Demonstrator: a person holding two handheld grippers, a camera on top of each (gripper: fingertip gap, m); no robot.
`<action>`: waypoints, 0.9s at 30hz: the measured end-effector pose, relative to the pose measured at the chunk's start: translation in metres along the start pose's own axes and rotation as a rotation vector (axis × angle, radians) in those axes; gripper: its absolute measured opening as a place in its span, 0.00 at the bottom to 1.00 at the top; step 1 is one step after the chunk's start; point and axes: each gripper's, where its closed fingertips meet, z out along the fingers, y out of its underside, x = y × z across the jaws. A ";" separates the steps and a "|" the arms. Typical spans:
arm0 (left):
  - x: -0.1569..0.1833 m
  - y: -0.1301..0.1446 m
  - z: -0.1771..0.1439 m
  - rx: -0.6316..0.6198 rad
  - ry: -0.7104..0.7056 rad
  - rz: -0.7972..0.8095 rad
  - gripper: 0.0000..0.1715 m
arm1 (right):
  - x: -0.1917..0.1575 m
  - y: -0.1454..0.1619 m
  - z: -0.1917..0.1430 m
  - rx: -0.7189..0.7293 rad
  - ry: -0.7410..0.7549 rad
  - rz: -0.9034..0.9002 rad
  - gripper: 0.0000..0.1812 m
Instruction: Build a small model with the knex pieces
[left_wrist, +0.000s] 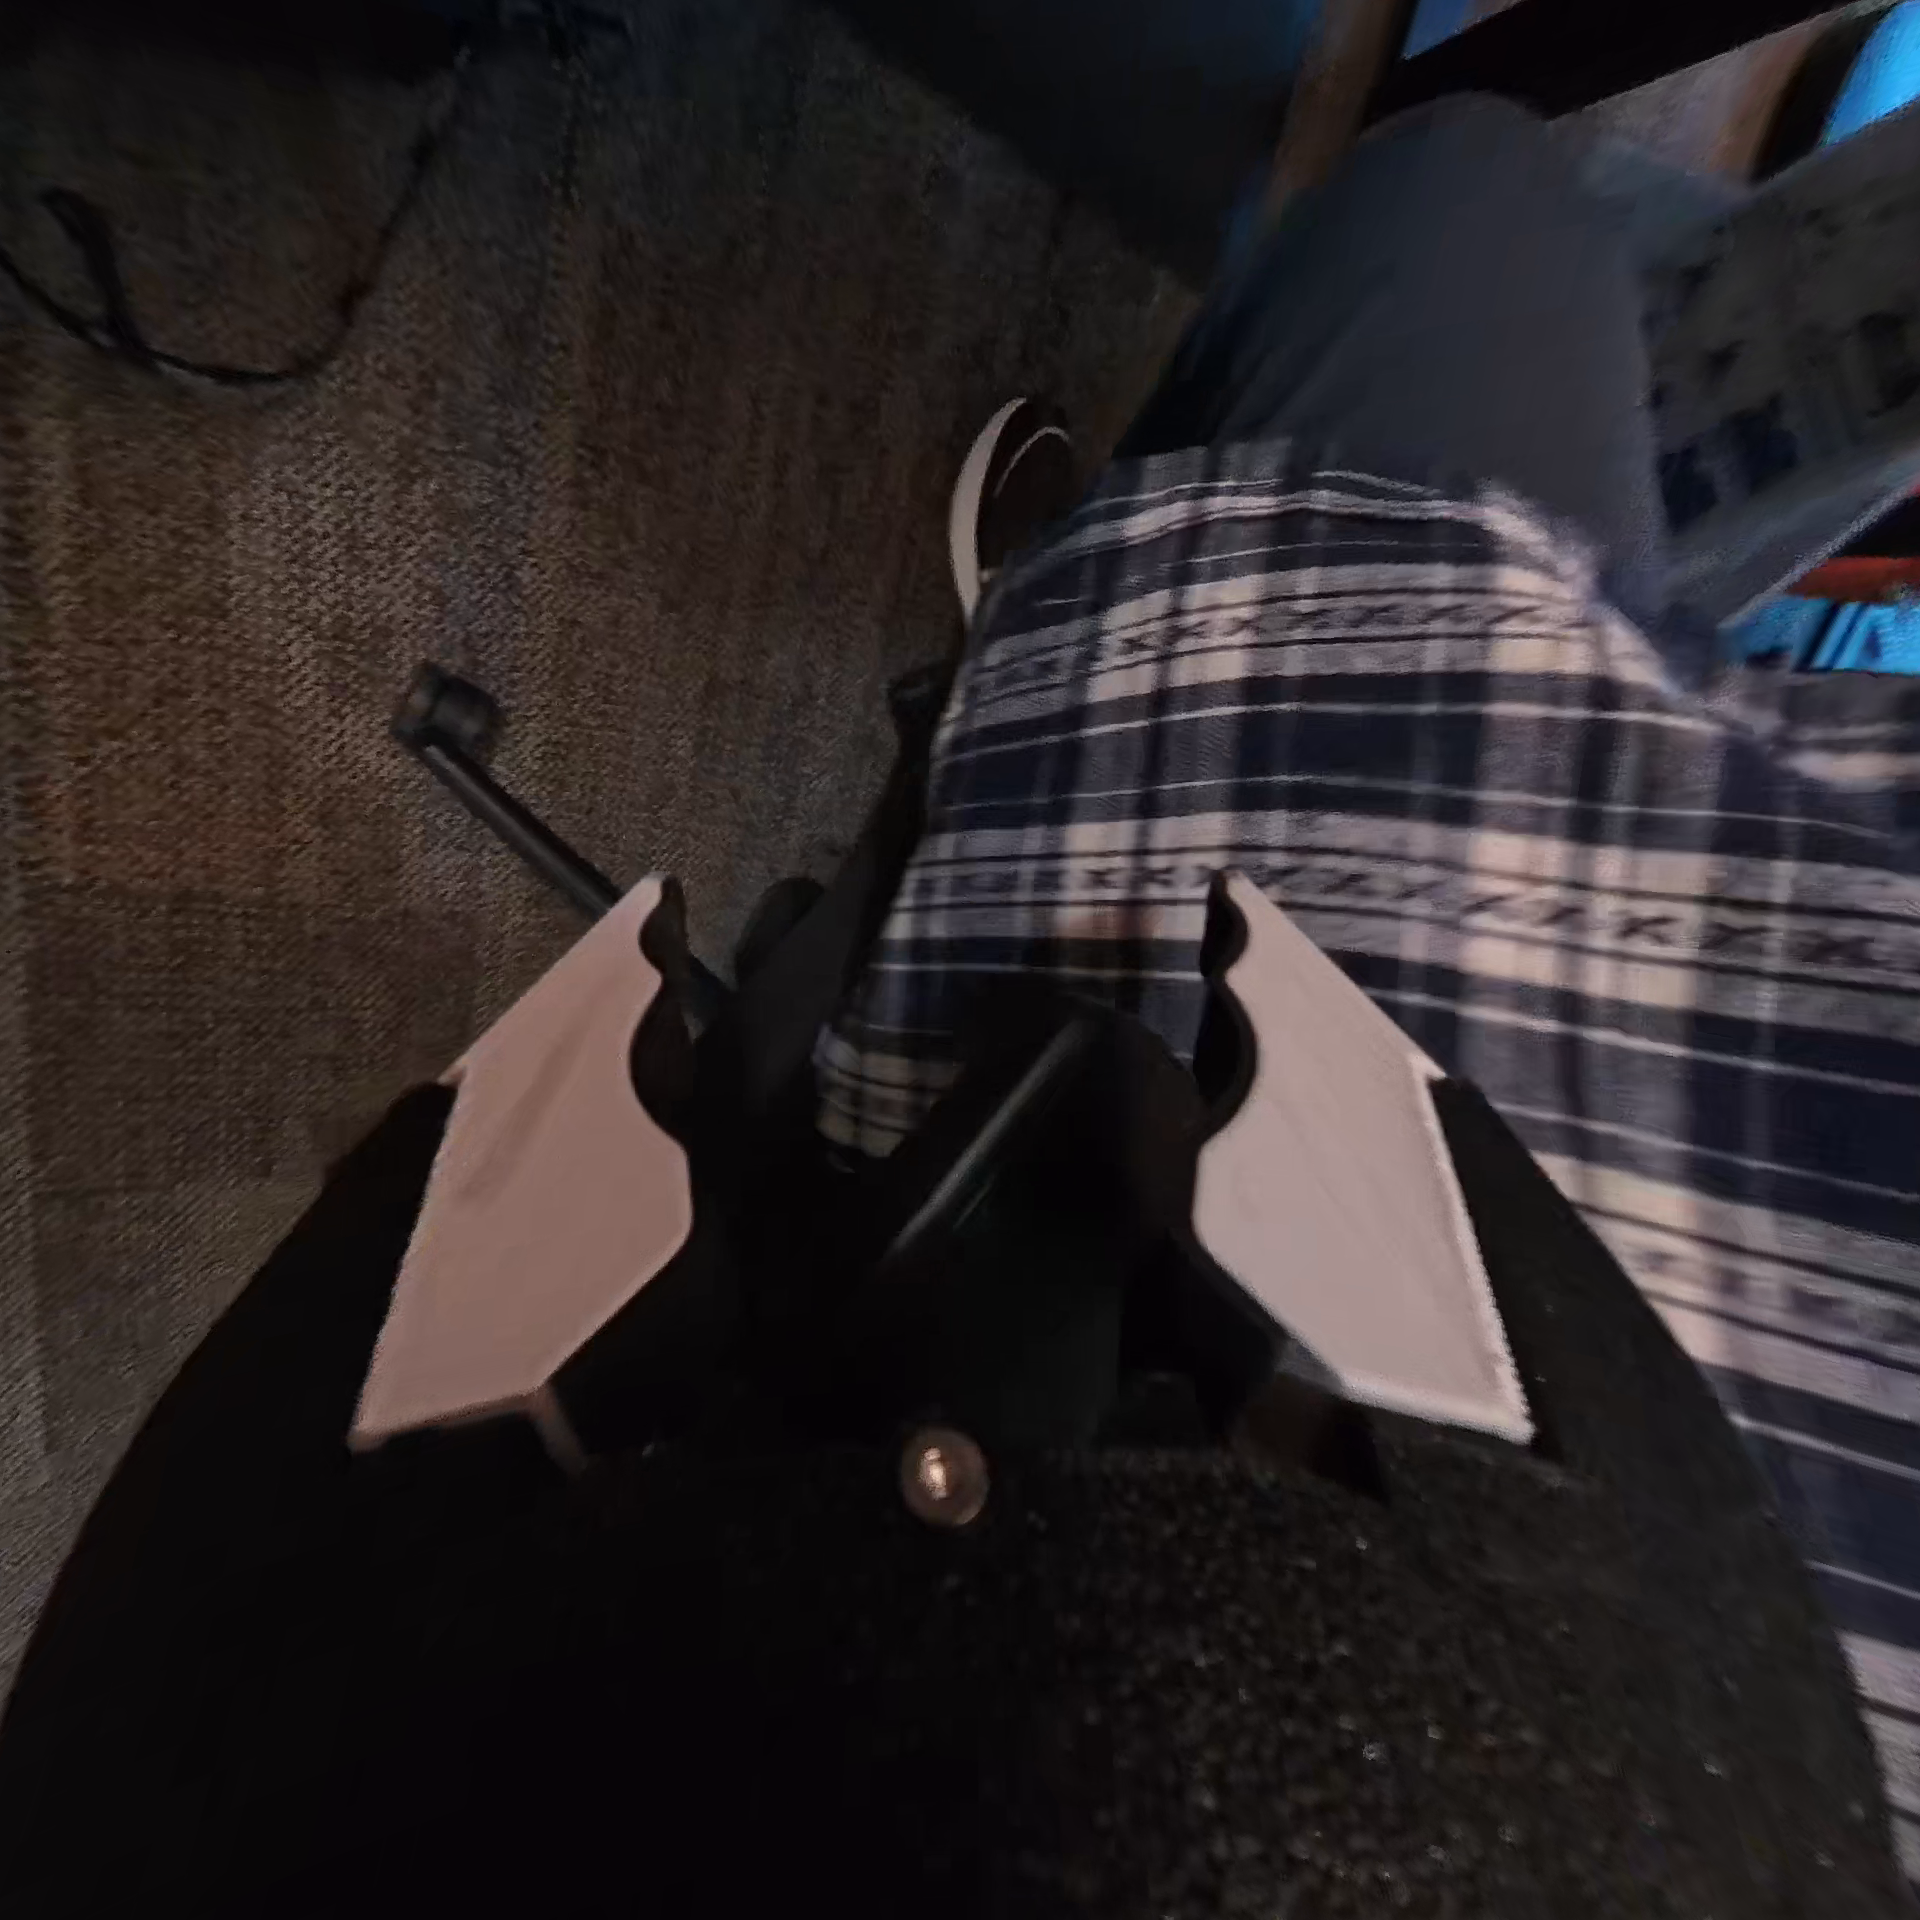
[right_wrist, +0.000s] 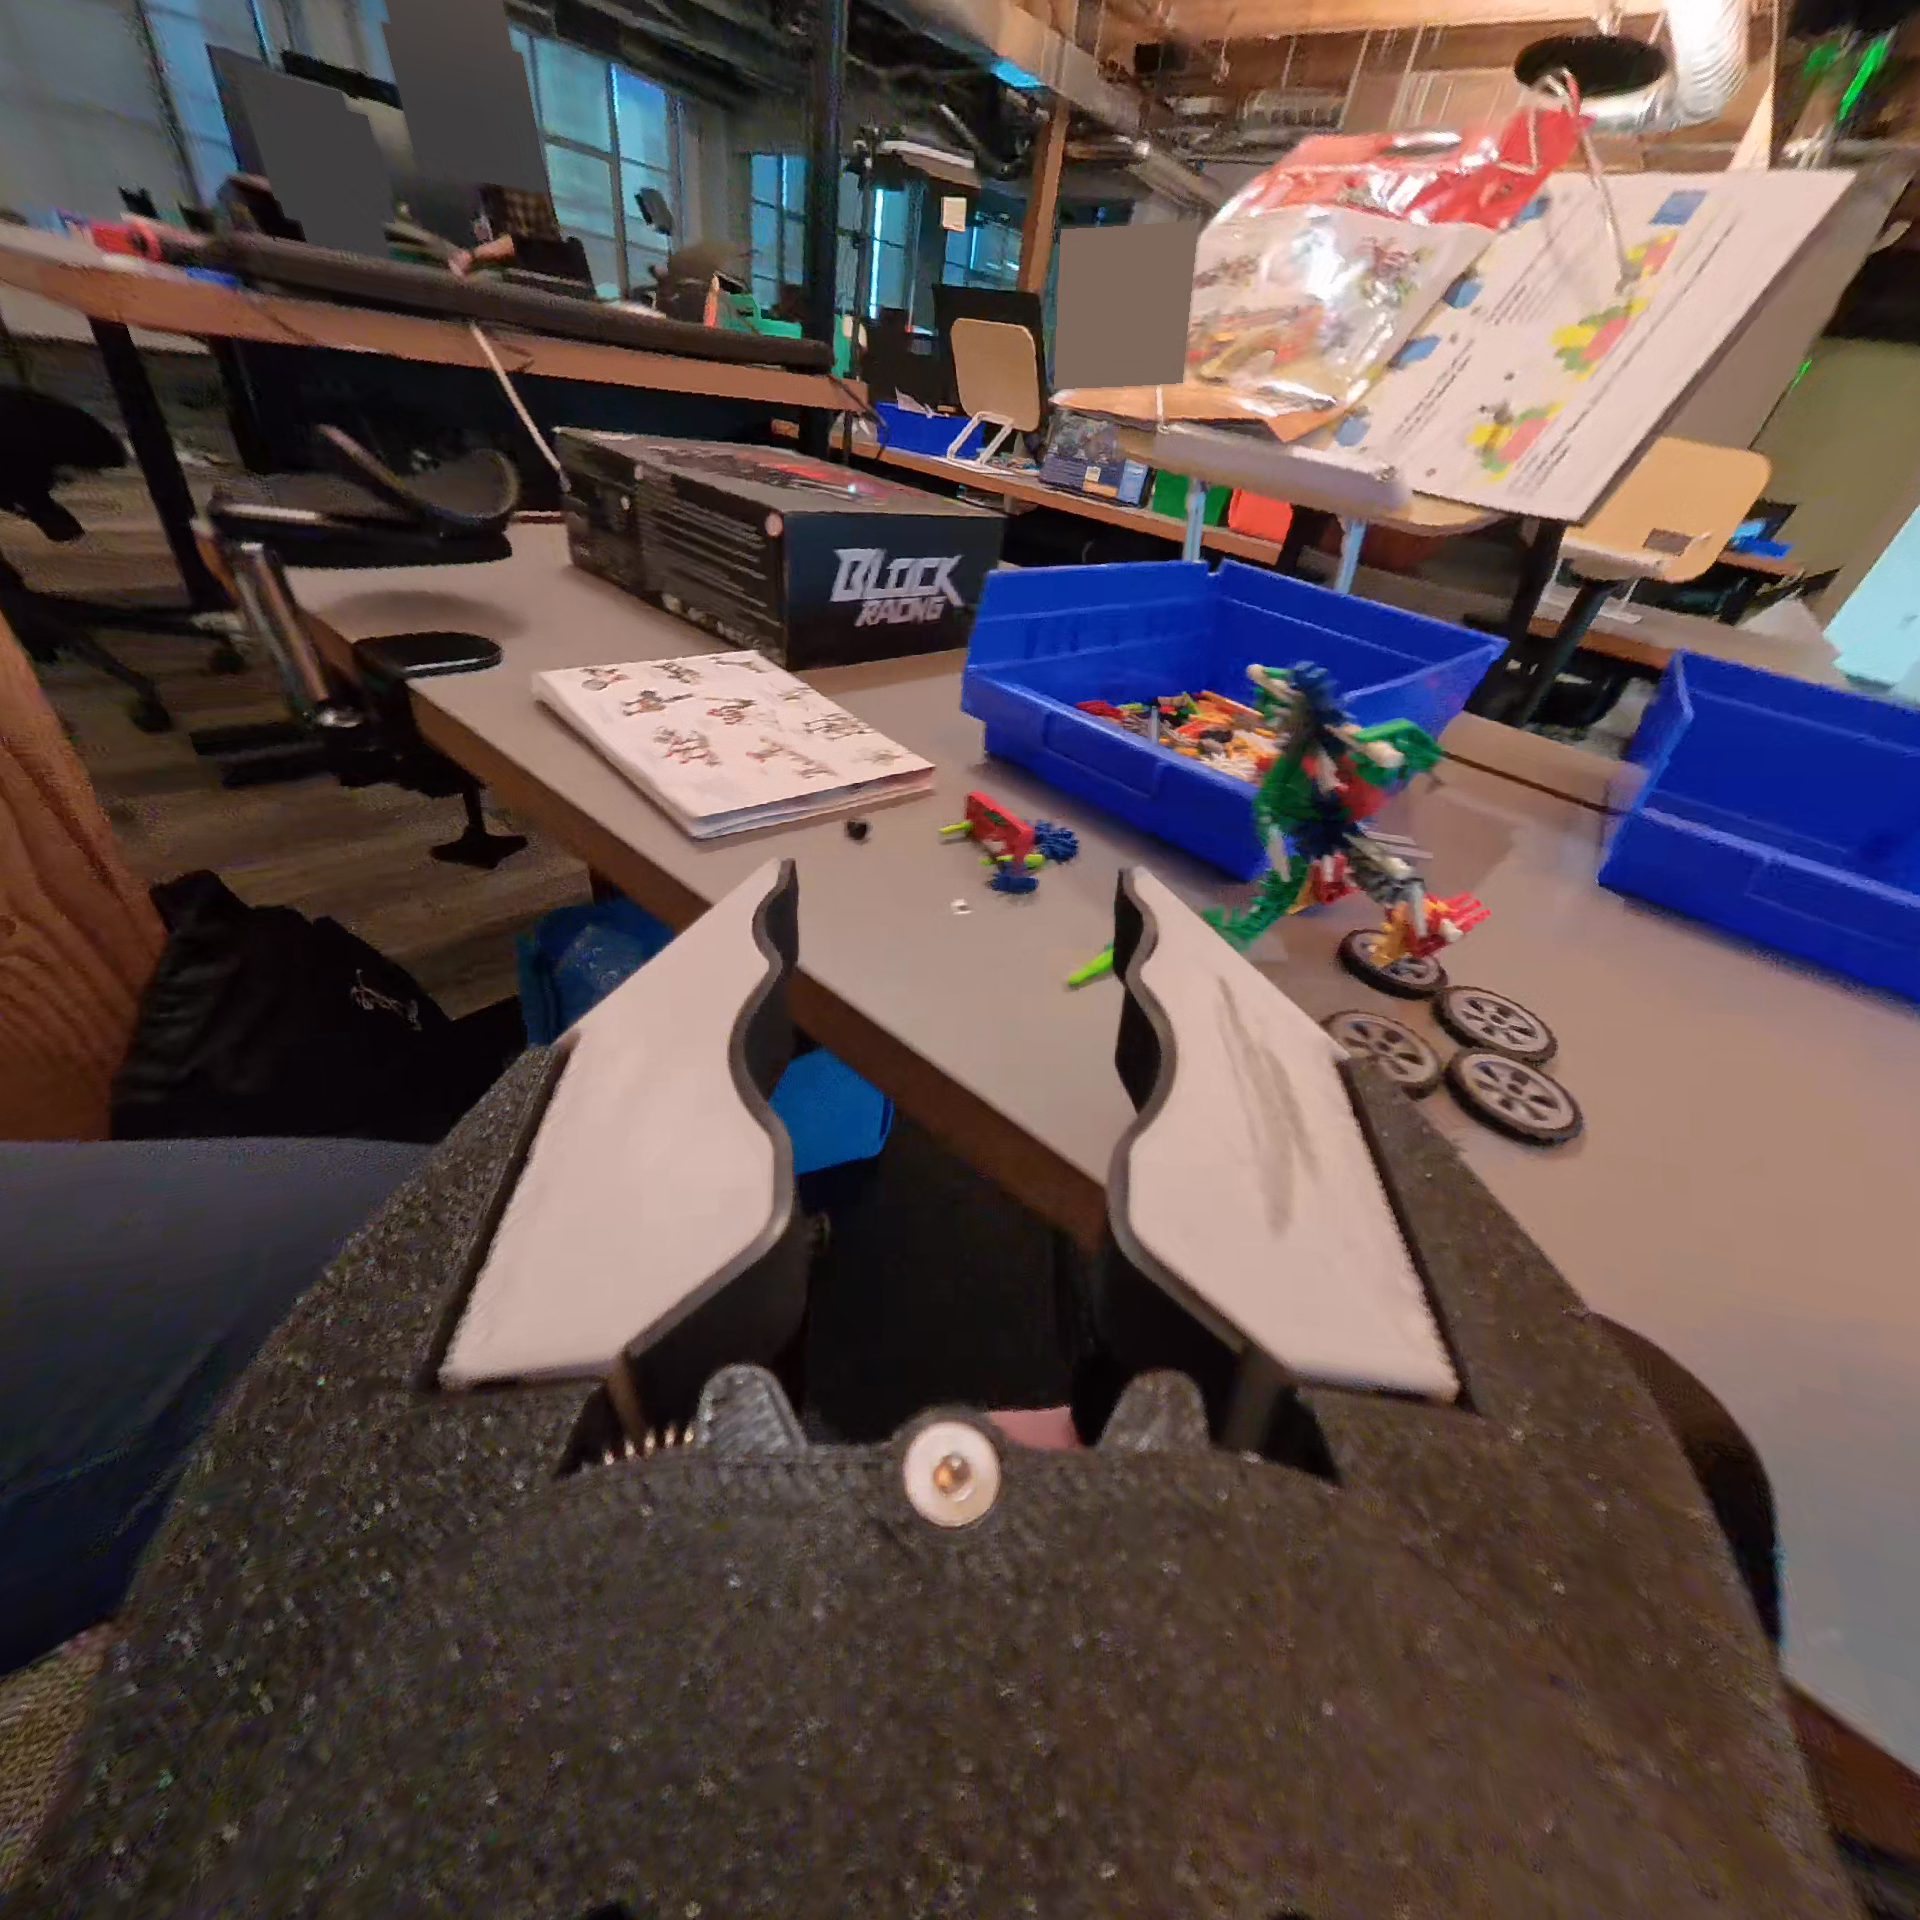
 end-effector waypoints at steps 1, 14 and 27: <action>-0.003 0.003 0.001 -0.002 0.029 0.000 0.59 | -0.018 -0.001 -0.004 -0.003 0.006 -0.024 0.33; 0.132 -0.083 0.016 0.202 0.410 0.548 0.69 | -0.199 -0.099 -0.084 -0.058 0.025 -0.131 0.34; 0.264 -0.114 -0.024 0.475 0.778 0.999 0.76 | -0.224 -0.122 -0.044 -0.152 0.120 -0.243 0.34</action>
